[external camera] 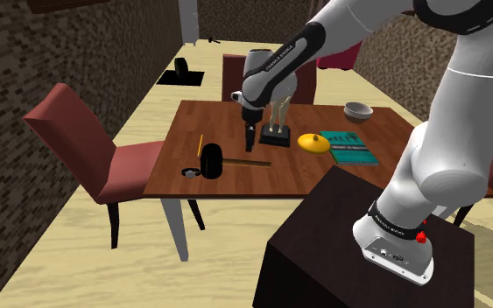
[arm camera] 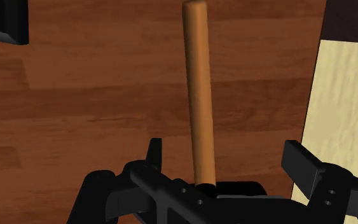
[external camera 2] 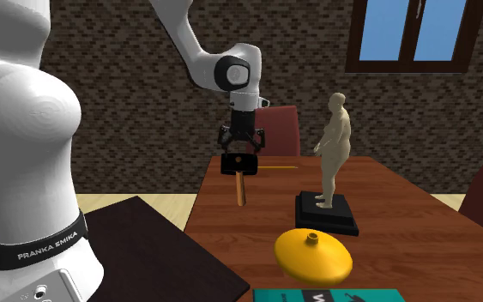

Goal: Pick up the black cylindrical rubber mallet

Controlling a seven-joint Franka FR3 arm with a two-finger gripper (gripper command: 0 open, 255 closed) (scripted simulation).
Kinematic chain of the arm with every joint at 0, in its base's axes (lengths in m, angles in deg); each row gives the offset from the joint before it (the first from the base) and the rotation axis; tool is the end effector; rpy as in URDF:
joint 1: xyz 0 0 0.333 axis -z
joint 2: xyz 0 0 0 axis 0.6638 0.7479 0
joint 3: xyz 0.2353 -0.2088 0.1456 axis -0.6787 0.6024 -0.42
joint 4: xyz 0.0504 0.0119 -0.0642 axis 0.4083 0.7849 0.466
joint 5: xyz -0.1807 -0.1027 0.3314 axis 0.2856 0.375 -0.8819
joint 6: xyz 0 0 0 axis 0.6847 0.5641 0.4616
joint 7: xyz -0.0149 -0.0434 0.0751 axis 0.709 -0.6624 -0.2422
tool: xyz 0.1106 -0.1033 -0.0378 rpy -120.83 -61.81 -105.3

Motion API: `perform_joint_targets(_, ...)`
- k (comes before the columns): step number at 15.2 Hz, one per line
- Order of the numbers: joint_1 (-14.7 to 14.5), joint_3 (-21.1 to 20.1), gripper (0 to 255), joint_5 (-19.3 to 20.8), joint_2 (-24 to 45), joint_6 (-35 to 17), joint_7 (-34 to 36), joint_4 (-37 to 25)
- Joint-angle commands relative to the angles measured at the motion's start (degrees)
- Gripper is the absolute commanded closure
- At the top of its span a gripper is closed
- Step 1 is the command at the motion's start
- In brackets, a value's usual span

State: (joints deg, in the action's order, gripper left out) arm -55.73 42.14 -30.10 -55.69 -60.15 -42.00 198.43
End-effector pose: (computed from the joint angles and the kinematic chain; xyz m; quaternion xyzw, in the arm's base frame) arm 0.5250 0.0308 0.2568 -0.9355 -0.3514 -0.0068 0.0376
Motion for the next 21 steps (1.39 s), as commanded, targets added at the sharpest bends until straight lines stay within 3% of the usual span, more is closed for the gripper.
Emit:
perform_joint_targets(1, 0.0, -1.2, 0, -1.9, 4.7, -2.2, -3.2, -2.1)
perform_joint_targets(4, 0.4, -3.2, 0, -3.6, 10.7, -4.3, -7.0, -5.6)
perform_joint_targets(13, 1.3, -4.5, 0, -5.6, 15.8, -8.8, -8.7, -6.2)
perform_joint_targets(14, 1.3, -4.5, 255, -5.6, 15.9, -8.8, -8.7, -6.3)
perform_joint_targets(21, 1.3, -4.6, 255, -5.7, 16.0, -8.9, -8.8, -6.2)
